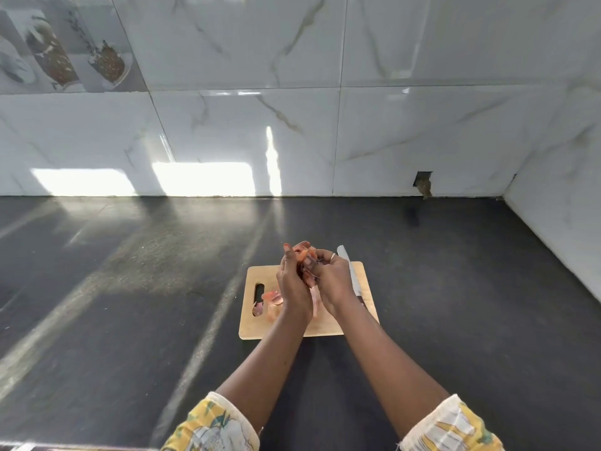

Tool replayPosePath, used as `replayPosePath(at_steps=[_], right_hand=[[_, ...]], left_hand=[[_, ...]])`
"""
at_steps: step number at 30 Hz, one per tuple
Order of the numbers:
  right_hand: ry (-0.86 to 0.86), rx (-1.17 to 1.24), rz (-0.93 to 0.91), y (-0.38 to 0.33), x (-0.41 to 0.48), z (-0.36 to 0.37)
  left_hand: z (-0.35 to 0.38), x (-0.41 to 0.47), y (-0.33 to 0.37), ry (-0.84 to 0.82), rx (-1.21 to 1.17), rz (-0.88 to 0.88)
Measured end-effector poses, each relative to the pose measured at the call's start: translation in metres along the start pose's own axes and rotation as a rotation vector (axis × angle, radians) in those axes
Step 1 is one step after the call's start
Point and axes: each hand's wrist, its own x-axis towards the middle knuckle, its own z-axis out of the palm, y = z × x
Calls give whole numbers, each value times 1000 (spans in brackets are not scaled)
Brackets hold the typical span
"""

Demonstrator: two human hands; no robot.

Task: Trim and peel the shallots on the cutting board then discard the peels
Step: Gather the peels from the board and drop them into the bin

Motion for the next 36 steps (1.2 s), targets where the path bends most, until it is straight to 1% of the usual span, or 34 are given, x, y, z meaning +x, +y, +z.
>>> replayPosePath(at_steps=[5,8,10,13,16,20,22,26,31,34,36], right_hand=[[137,93,-75,-13,-12,-20],[257,101,-120,-16,-22,-40],[326,97,-164,-18,-32,-55],[460,81,-213,-21,-53,-79],[550,151,-251,-24,-80,-94],[661,274,-284,-21,-111,-106],[730,306,-306,-19,-128,-116],[933,334,-383,-10,-177,-145],[1202,339,-392,35,-251,-195],[1356,391,-315,80,-285,-231],[1416,455,-242,116,-300,-259]], left_hand=[[30,-9,-9,-106,-217,-164],[51,-22,-19,-140,-216,-211],[63,-33,-30,-195,-171,-225],[79,-58,-45,-323,-122,-264],[83,-81,-56,-397,-38,-297],[84,-109,-67,-494,-1,-317],[85,-128,-75,-556,18,-384],[86,-181,-100,-702,89,-534],[67,-265,-152,-853,289,-678],[44,-304,-204,-893,449,-756],[27,-321,-243,-889,548,-828]])
